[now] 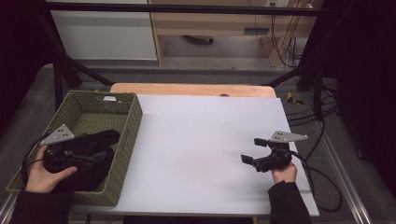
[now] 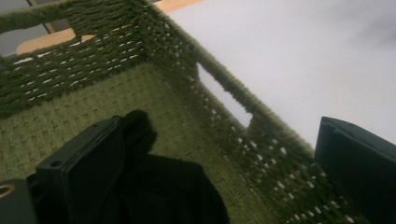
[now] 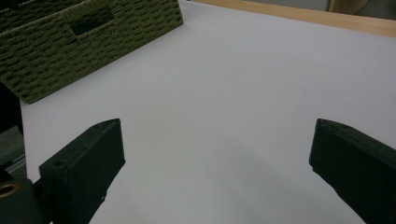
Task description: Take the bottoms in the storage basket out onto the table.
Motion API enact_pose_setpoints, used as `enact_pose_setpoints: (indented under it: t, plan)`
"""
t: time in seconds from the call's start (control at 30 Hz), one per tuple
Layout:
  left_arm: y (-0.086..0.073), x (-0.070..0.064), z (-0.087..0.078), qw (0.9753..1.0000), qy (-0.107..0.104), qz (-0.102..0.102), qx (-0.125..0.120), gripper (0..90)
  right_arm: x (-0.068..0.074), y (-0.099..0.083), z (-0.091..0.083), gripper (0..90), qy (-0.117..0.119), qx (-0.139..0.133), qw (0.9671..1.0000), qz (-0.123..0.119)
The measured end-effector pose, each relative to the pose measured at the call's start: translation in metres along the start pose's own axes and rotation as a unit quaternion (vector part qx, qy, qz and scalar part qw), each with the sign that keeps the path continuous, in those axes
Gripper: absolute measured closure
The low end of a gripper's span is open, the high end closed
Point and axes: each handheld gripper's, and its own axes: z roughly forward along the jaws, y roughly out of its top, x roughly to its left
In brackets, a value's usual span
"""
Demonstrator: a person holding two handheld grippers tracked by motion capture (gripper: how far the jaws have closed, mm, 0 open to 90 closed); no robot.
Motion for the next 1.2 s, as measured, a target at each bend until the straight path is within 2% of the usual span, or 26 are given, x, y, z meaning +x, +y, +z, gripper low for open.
enact_pose_setpoints:
  t: [0.17,0.6,0.93,1.2]
  plan:
    - [-0.005,0.007,-0.001,0.9999,0.013,-0.006,0.005,1.7,0.000,0.000,0.001,4.0,0.000,0.003,1.0000,-0.001]
    - [-0.020,0.025,-0.002,0.9983,0.043,-0.012,0.037,1.8,0.000,0.000,0.001,4.0,-0.001,0.003,1.0000,-0.001]
    - [-0.033,0.038,0.002,0.9939,0.076,-0.016,0.078,1.8,0.000,0.000,0.001,4.0,-0.001,0.004,1.0000,-0.003]
    - [-0.041,0.043,0.009,0.9906,0.086,-0.018,0.105,1.8,0.000,-0.001,0.002,4.0,-0.002,0.006,1.0000,-0.003]
